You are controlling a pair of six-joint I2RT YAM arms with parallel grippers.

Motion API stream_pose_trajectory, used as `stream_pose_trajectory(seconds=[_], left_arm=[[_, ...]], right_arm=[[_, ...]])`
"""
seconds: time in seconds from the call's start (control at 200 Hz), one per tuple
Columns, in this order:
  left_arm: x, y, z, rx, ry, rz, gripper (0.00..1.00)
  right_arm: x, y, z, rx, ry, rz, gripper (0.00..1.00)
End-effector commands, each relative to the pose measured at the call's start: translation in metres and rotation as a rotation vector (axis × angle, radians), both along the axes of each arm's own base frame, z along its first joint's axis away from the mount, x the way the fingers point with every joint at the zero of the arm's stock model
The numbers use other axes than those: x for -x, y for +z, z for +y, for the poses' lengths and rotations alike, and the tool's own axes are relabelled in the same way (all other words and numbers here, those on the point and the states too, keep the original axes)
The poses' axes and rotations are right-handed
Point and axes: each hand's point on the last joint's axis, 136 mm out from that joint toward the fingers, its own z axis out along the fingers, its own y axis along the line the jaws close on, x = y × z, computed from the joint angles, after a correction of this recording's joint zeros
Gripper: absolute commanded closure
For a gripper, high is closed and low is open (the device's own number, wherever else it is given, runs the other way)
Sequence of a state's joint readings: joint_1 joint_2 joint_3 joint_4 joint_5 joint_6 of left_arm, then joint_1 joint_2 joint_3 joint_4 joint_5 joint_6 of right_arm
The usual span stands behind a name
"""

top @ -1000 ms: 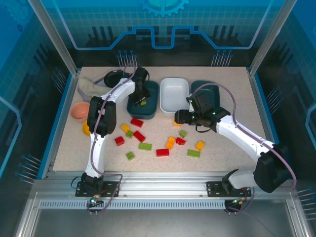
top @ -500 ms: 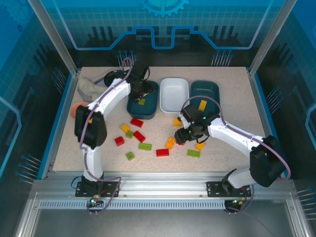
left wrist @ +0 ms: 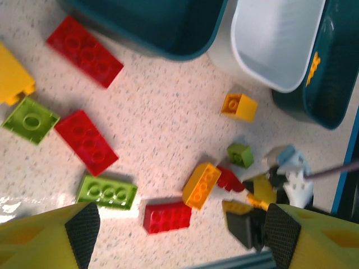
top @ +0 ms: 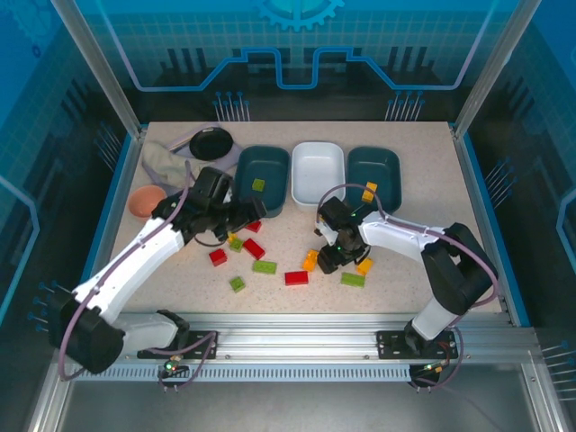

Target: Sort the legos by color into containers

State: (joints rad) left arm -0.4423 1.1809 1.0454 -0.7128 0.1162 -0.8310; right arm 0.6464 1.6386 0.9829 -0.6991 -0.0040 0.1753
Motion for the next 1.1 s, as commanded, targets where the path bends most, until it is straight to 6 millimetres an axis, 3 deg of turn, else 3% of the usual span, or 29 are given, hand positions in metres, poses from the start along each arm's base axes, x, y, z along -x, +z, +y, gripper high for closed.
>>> stream_pose_trajectory(seconds=[0.0,0.205,0.605,0.735,0.84,0.945,1.015,1.095], left_arm=[[0.021,0.0,-0.004,0.049,-0.043,-0.009,0.18],[0.042,-0.01,0.0,0.066,-0.027,0.008,0.19],[0.042,-0.008,-0.005,0.074,-0.038,-0.002,0.19],[0.041,-0.008,-0.008,0.072,-0.05,-0.007,0.2],[0.039,-0.001,-0.011,0.078,-0.056,-0.027,0.2],[0.035,0.009,-0.01,0.069,-0.049,-0.062,0.2],[0.03,0.017,-0.009,0.066,-0.037,-0.091,0.2],[0.022,0.029,-0.007,0.059,-0.017,-0.137,0.2]], right_arm=[[-0.009,0.006,0.012,-0.009,0.036,-0.021,0.41],[-0.015,0.005,0.014,0.02,0.028,-0.003,0.45],[-0.007,-0.007,0.017,0.037,0.015,0.044,0.62],[-0.004,-0.002,0.013,0.038,-0.004,0.026,0.72],[-0.005,0.019,0.01,0.021,-0.04,-0.025,0.78],[-0.015,0.06,0.009,-0.04,-0.105,-0.116,0.8],[-0.029,0.085,0.012,-0.093,-0.159,-0.164,0.81],[-0.059,0.108,0.021,-0.155,-0.22,-0.221,0.81]])
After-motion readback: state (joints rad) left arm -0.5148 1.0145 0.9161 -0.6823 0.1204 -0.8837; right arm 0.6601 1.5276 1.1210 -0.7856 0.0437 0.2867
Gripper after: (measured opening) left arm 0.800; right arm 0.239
